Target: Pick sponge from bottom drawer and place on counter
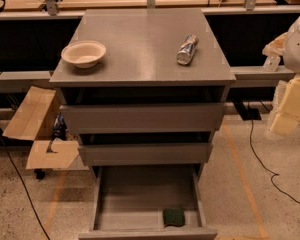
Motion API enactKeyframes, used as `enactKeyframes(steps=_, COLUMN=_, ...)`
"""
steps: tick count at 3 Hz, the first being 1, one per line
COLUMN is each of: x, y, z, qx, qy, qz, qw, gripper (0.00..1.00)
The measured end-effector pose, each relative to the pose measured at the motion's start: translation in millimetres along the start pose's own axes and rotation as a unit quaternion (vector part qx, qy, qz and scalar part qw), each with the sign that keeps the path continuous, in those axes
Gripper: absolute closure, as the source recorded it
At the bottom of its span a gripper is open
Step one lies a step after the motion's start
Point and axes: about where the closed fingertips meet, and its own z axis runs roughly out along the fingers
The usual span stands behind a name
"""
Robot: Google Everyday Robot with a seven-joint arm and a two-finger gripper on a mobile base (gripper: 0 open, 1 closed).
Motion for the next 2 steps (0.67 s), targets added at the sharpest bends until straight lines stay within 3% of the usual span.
enactKeyframes(steps=1, x=-0.9, y=-0.4, z=-0.9, qx=0.004, qy=-0.003, qz=0.000, qw=1.0000, gripper=0.00)
enactKeyframes(steps=2, x=1.4, y=-2.0, z=19.2, qx=0.013, qy=-0.020, qz=0.029, qw=0.9993, gripper=0.00)
